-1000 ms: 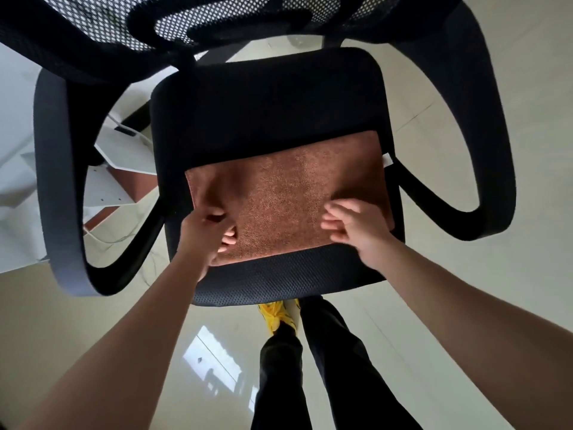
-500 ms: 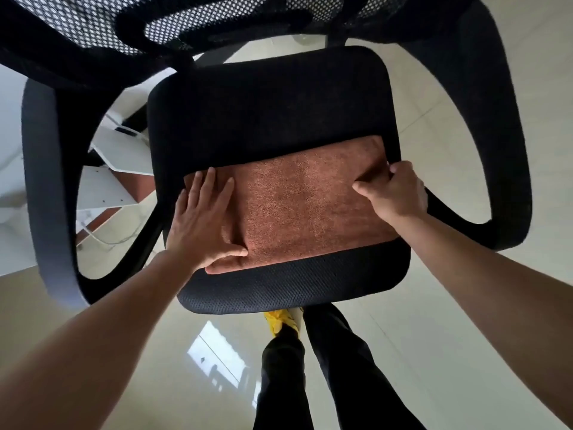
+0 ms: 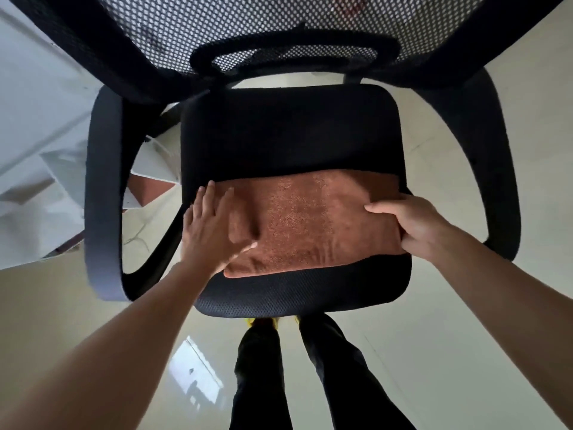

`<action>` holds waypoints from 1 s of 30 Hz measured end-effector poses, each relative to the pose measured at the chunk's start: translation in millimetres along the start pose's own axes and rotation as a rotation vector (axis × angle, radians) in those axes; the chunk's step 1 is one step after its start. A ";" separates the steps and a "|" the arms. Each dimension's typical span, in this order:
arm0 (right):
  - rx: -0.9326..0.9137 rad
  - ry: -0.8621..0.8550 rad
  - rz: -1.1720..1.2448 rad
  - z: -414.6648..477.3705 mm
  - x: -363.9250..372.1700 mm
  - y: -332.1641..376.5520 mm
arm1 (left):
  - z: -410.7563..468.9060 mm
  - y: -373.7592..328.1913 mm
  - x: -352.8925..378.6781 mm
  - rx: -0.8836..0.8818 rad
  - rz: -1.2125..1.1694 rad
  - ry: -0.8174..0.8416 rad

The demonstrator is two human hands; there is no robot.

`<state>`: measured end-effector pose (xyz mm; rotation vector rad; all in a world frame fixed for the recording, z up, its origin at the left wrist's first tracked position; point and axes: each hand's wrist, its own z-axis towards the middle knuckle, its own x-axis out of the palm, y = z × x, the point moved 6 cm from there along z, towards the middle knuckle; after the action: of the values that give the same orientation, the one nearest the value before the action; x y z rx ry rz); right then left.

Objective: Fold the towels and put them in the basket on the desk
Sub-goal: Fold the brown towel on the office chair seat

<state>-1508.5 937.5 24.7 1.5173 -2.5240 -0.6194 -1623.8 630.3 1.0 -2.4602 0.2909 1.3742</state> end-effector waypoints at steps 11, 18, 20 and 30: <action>-0.364 -0.047 -0.635 -26.8 191.1 -2.7 | -53.5 55.0 -5.9 -0.233 -0.277 -0.065; -0.360 -0.005 -0.811 -6.8 252.9 -34.6 | -54.4 64.8 -13.8 -0.312 -0.440 -0.129; -0.305 0.075 -0.723 -7.5 248.5 -36.5 | -54.9 65.2 -13.4 -0.318 -0.455 -0.119; -0.239 -0.013 -0.320 10.3 175.9 3.2 | -22.9 -6.4 -20.2 0.318 -0.100 -0.067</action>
<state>-1599.7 788.8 -0.2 1.8389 -2.1344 -0.9369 -1614.1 628.5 30.6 -2.1358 0.3372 1.2576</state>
